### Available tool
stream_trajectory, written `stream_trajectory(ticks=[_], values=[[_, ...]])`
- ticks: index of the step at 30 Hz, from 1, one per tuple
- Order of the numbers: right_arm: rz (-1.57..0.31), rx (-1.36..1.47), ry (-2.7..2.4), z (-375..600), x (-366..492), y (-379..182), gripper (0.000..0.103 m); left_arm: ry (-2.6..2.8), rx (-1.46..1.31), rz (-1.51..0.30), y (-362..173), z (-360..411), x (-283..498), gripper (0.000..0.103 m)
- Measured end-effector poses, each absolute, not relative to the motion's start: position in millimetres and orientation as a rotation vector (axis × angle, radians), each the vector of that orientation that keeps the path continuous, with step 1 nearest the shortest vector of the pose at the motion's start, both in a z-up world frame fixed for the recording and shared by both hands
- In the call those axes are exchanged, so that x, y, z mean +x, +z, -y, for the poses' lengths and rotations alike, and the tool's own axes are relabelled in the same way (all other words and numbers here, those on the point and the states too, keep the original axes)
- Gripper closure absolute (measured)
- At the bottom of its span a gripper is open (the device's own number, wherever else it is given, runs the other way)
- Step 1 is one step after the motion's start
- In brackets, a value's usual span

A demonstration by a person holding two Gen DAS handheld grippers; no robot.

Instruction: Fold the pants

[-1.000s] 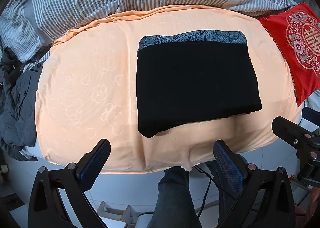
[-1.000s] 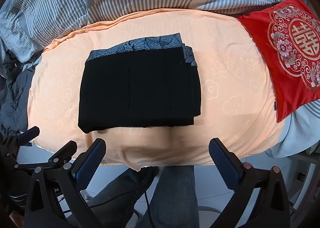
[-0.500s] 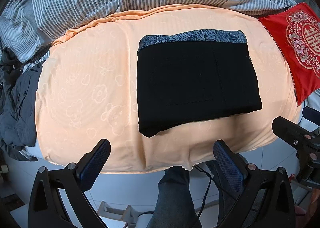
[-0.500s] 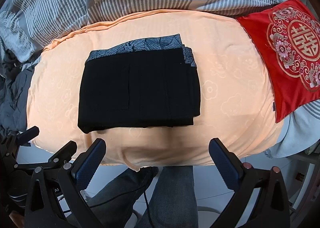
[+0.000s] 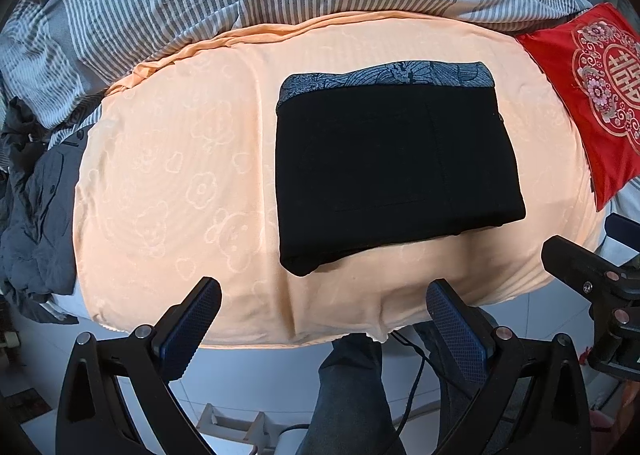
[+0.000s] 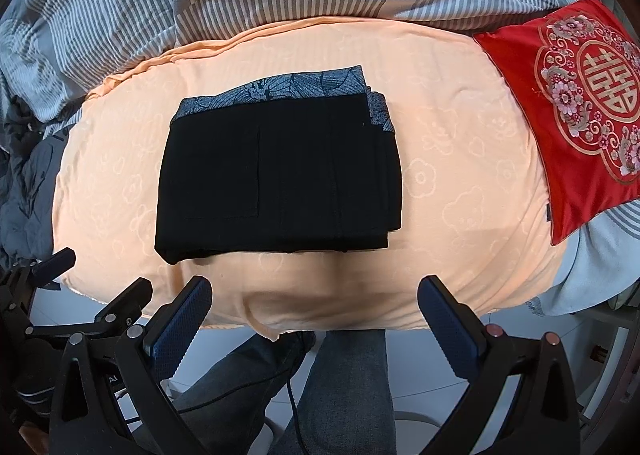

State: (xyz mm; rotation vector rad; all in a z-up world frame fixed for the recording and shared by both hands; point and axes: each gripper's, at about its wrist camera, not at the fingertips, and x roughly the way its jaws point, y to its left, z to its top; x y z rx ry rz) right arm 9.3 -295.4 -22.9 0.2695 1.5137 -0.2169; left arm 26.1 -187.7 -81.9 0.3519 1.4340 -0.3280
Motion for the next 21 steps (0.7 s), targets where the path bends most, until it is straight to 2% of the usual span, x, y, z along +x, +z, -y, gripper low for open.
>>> stream_trajectory(ticks=[21], values=[[-1.522, 0.252, -0.209, 287.1, 10.5, -24.5, 0.0, -0.321, 0.354, -1.43, -84.1, 181.7, 26.8, 0.0]])
